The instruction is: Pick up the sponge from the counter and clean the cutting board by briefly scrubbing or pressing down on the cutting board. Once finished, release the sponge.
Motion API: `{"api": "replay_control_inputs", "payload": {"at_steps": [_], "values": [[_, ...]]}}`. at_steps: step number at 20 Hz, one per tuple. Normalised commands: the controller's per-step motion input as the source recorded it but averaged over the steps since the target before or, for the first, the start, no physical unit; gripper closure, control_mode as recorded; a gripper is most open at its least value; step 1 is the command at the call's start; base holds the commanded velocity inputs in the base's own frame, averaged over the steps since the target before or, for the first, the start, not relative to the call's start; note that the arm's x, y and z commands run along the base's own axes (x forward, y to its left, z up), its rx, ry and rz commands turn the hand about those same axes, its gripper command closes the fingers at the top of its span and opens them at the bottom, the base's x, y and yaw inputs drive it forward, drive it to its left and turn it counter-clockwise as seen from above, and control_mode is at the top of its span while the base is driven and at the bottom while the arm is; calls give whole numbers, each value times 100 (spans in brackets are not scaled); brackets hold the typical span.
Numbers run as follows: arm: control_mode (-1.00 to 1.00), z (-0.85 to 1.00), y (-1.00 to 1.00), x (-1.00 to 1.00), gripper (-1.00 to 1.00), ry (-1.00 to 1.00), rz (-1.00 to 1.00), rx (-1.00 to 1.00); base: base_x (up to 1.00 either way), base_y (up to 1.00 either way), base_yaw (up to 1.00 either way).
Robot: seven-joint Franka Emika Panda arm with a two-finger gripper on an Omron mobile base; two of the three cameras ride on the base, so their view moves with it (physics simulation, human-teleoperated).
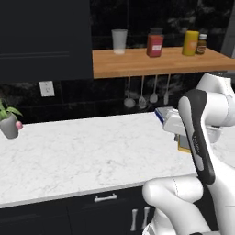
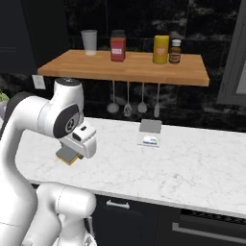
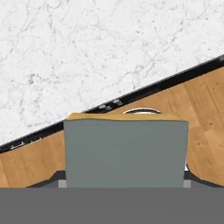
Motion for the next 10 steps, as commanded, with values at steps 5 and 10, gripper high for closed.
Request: {"api": "replay_control_inputs", "payload": {"at_steps": [5,10], "values": [[100,0,0,0,100,0,0,0,0,-100,0],[100,0,0,0,100,0,0,0,-1,-100,1]]}}
